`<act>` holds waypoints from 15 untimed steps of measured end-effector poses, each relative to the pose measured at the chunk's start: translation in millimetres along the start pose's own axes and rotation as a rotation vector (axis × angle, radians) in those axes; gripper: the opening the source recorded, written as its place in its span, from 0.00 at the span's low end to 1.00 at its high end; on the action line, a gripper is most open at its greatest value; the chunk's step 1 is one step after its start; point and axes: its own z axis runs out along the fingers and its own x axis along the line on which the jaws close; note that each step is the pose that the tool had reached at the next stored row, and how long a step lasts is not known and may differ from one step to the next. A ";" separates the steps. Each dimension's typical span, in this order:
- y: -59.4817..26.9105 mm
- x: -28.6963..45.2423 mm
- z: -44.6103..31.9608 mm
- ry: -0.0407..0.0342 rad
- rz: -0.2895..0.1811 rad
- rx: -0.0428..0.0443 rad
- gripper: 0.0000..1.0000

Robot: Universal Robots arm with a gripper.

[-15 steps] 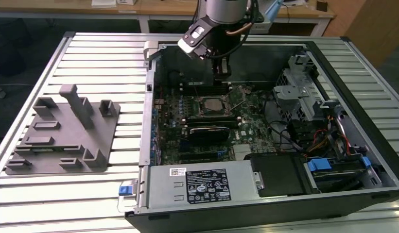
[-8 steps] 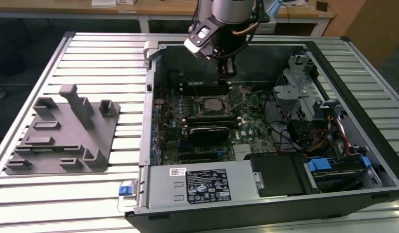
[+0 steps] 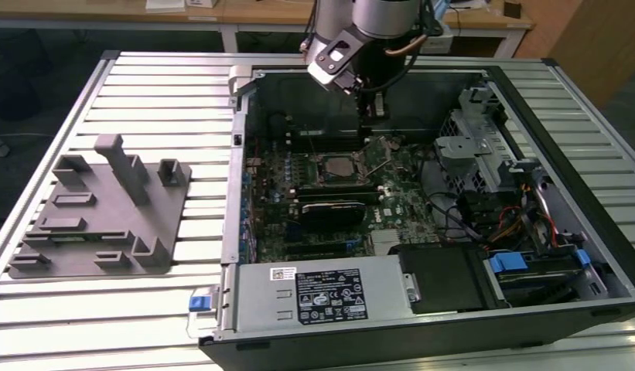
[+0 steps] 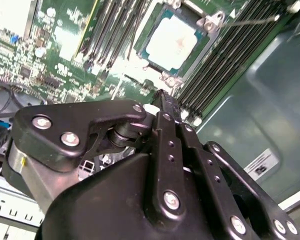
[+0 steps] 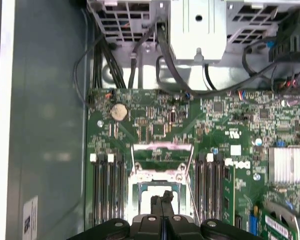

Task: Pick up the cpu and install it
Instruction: 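Close the cpu cover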

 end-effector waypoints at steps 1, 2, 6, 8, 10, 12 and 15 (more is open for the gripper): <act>2.5 0.0 0.1 -0.0001 0.000 0.0000 0.11; 5.0 0.1 0.2 -0.0001 0.000 0.0000 0.11; 15.8 0.1 1.0 -0.0008 0.000 0.0002 0.11; 21.0 0.0 1.6 -0.0007 0.000 0.0001 0.11; 26.1 -0.1 2.3 -0.0010 0.000 0.0001 0.11; 30.6 -0.1 3.1 -0.0012 0.000 0.0001 0.11; 37.0 -0.3 4.6 -0.0013 0.000 0.0001 0.11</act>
